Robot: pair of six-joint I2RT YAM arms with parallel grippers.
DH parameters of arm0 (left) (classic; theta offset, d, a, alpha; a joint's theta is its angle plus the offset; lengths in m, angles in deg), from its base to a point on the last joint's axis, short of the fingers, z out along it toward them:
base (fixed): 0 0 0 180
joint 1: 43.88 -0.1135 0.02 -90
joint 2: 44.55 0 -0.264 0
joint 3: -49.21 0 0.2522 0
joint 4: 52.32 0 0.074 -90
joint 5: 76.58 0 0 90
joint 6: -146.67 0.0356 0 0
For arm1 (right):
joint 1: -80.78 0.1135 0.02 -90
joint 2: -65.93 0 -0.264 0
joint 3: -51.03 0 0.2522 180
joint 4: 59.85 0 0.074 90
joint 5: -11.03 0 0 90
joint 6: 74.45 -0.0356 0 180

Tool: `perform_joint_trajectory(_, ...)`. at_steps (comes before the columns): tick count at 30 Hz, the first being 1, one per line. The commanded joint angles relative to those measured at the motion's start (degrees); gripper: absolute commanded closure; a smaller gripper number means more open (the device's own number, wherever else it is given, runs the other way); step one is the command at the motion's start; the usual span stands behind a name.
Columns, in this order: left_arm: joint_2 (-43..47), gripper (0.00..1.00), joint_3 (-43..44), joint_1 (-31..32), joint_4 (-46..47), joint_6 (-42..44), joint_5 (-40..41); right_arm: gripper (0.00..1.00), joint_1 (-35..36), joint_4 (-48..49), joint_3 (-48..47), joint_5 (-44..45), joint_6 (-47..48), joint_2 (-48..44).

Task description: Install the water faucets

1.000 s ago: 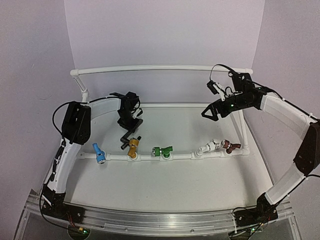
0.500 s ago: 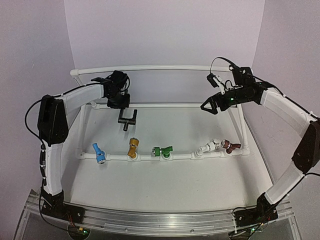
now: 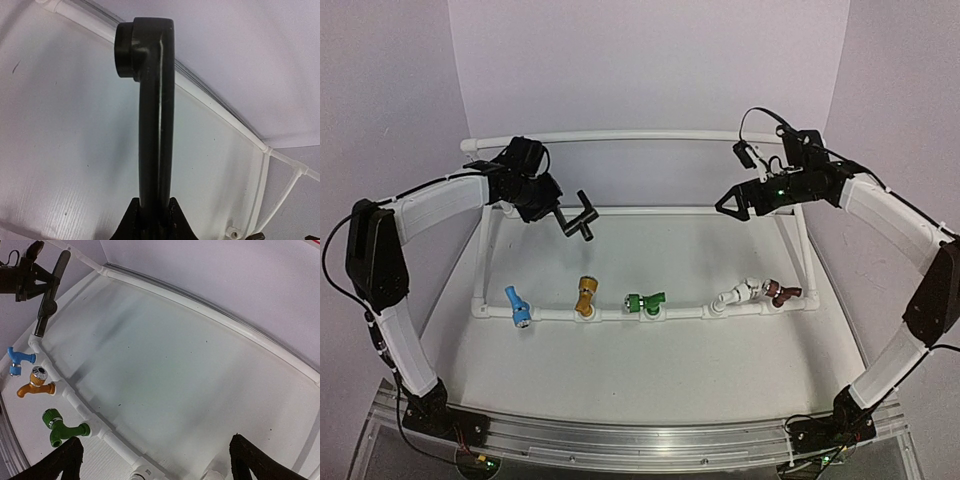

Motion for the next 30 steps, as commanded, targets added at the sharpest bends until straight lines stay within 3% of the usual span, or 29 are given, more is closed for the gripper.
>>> perform_joint_trajectory(1,9.3,1.0,-6.2,0.1,11.8,-14.2,-2.8,0.02,2.4,3.6,-0.8,-4.2,-4.1,-1.7)
perform_joint_trajectory(14,21.2,1.0,-24.5,5.4,32.1,-22.4,0.4,0.02,14.2,8.2,-5.7,-3.2,-7.2,3.2)
perform_joint_trajectory(22,23.4,1.0,-28.5,10.2,37.6,-23.4,6.9,0.02,23.7,8.2,-13.0,0.5,-6.4,9.1)
perform_joint_trajectory(30,22.6,1.0,-28.2,13.0,39.9,-22.9,6.9,0.02,27.9,8.2,-18.4,5.4,-6.2,13.8)
